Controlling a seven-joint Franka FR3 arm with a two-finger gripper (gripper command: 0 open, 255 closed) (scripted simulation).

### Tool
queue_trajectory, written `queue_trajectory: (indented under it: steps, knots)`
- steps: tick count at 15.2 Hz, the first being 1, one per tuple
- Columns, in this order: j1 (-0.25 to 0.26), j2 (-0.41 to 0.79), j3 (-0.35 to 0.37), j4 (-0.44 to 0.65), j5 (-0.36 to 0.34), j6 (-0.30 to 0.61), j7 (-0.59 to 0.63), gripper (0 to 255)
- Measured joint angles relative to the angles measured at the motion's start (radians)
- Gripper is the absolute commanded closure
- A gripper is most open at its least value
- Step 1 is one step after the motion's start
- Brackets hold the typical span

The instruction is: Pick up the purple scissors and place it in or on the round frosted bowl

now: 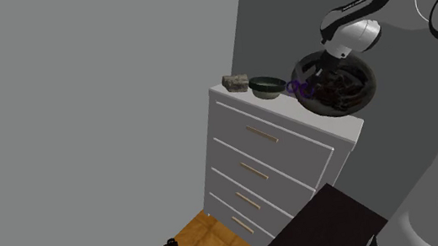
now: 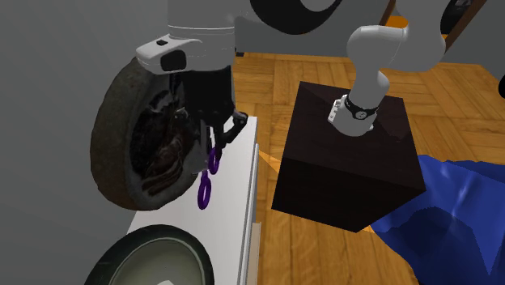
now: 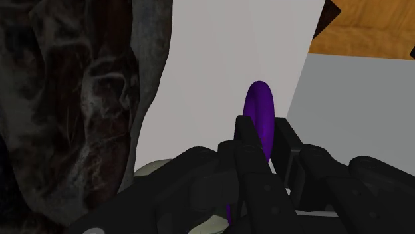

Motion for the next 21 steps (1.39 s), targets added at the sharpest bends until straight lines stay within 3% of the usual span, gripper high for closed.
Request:
queue_trajectory:
  steps: [14,21]
  knots:
    - [0.003,-0.041,-0.003,0.143,-0.06,-0.164,0.071,255]
    - [-0.042,0.219,0.02,0.419,0.097,-0.241,0.062,255]
